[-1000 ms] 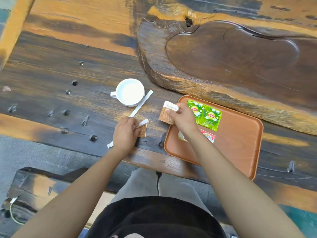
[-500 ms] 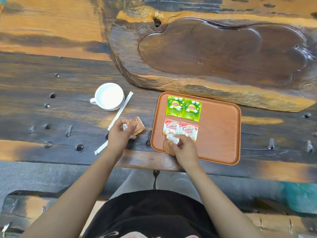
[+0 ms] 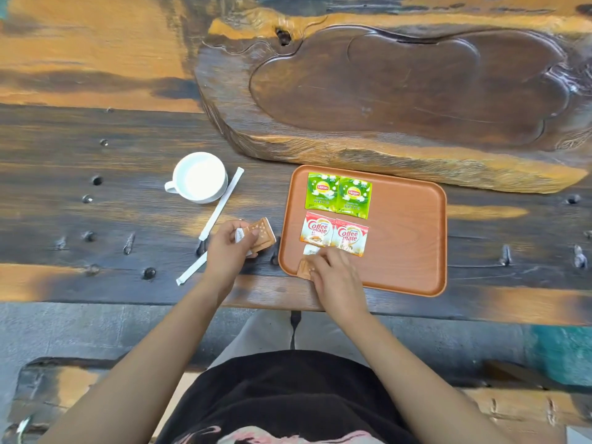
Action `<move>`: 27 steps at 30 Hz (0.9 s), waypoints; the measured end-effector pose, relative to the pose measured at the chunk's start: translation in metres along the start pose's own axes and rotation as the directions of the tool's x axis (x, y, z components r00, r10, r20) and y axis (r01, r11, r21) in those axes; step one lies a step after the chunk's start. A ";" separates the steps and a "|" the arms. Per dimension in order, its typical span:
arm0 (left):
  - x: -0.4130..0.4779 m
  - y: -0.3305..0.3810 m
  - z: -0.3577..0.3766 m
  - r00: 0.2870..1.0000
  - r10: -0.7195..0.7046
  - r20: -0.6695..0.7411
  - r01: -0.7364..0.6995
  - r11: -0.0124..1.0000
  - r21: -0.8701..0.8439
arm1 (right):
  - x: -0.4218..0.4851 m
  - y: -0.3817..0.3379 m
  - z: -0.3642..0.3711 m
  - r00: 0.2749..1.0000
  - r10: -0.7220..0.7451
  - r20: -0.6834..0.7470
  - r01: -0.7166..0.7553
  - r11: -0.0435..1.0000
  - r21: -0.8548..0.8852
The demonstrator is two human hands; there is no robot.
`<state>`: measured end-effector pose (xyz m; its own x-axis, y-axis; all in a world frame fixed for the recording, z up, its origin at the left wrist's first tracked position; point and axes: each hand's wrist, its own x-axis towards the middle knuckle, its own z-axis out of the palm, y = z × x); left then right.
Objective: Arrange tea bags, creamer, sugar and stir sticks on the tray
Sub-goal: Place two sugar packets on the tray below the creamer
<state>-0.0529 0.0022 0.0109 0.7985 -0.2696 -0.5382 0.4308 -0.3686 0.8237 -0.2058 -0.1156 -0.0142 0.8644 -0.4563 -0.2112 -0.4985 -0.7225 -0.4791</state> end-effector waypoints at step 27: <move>0.004 -0.003 0.002 0.997 -0.033 0.062 0.035 0.999 -0.030 | 0.012 0.007 -0.008 0.987 -0.142 0.075 0.146 0.988 -0.050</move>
<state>-0.0514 0.0003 0.0061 0.7558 -0.3122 -0.5755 0.4714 -0.3507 0.8092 -0.1996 -0.1298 -0.0132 0.9288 -0.3092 -0.2043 -0.3700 -0.8061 -0.4619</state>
